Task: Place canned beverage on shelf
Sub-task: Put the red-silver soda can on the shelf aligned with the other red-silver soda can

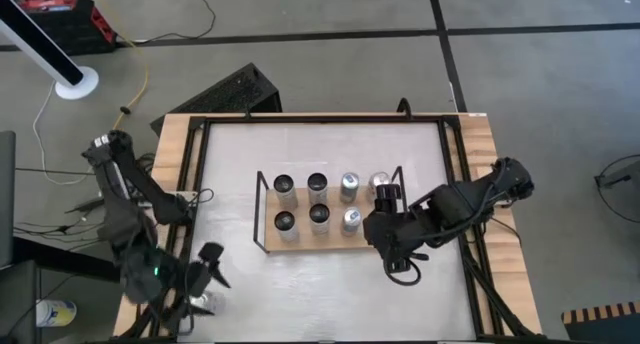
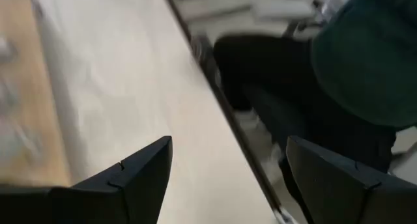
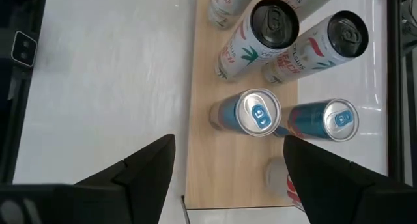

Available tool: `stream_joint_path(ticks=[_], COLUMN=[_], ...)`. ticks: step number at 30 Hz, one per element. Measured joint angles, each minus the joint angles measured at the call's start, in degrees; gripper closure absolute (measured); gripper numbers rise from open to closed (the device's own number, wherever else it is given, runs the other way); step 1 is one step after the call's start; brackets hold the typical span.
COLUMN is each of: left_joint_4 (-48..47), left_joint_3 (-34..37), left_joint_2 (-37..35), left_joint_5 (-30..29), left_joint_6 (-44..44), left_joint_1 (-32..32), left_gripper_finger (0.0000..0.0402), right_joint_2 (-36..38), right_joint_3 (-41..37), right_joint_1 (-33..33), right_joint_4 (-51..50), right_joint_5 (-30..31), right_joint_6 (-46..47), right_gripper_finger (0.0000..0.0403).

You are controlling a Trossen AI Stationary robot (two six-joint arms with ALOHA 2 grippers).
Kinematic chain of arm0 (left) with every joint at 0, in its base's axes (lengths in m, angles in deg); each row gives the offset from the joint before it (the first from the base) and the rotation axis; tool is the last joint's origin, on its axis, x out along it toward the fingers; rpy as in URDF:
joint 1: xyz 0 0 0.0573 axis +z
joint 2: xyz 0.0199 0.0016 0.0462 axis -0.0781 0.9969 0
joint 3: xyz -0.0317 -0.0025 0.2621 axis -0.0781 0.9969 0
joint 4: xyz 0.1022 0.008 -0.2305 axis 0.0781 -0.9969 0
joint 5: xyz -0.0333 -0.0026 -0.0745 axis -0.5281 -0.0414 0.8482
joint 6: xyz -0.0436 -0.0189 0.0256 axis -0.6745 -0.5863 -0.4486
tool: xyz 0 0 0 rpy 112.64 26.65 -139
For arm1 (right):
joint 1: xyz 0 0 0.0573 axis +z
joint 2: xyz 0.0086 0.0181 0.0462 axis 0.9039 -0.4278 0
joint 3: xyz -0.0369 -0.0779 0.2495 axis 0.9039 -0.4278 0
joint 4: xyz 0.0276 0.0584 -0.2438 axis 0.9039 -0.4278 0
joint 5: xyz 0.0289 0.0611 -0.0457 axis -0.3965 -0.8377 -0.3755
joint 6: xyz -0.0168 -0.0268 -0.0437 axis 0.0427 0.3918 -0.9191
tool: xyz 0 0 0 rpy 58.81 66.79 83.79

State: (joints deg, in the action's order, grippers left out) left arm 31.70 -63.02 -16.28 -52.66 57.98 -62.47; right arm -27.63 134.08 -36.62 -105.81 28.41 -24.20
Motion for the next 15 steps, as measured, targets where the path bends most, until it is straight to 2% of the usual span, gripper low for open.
stream_joint_path(ticks=[4,8,11,15], left_joint_4=[-7.86,-16.85,-21.23,-21.66], left_joint_3=[-0.25,-0.02,-0.02,-0.02], left_joint_2=[4.43,8.54,10.47,11.44], left_joint_5=[-1.51,0.18,2.68,5.71], left_joint_6=[-13.58,-25.35,-30.38,-31.5], left_joint_1=[-3.61,-4.76,-4.9,-4.9], left_gripper_finger=[0.0118,0.0118,0.0118,0.0118], right_joint_2=[-0.05,-0.07,-0.07,-0.1], right_joint_3=[0.0,0.0,0.0,0.0], right_joint_1=[-0.27,-1.33,-2.05,-2.33], right_joint_4=[0.04,0.08,0.07,0.06], right_joint_5=[0.2,0.2,0.19,0.18], right_joint_6=[0.02,0.18,0.18,0.16], right_gripper_finger=[0.0093,0.0093,0.0093,0.0093])
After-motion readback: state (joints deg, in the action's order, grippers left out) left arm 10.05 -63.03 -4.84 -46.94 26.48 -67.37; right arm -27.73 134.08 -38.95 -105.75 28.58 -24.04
